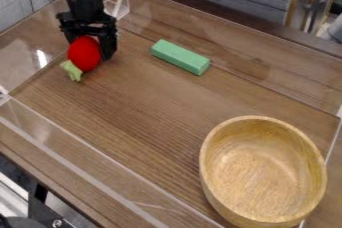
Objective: Move the red fruit to the left
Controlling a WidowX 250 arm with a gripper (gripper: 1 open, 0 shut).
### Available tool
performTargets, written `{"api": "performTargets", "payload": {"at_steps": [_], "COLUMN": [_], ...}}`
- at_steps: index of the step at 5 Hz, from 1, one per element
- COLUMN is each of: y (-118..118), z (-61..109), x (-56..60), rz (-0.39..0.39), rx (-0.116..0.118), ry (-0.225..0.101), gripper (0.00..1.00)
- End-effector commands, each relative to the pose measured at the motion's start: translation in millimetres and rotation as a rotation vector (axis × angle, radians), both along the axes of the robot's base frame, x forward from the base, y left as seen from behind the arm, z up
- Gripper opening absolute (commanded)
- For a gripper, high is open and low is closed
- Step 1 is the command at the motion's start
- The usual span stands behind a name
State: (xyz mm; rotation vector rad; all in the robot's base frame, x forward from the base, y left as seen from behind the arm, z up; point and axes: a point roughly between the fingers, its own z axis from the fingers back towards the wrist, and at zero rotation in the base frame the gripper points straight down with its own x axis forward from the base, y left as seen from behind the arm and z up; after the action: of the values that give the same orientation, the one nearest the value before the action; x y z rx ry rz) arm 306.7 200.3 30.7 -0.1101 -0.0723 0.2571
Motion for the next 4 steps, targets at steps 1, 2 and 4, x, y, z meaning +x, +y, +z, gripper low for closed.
{"api": "performTargets", "payload": {"at_steps": [1, 2, 4], "y": [13, 13, 12], "z": [34.0, 47.2, 34.7], "x": [8.9, 10.9, 9.5], "rz": [0.016, 0.042, 0.022], "rx": [0.041, 0.032, 0.03], "ry": [-0.079, -0.1, -0.094], "gripper": [0.0, 0.0, 1.0]}}
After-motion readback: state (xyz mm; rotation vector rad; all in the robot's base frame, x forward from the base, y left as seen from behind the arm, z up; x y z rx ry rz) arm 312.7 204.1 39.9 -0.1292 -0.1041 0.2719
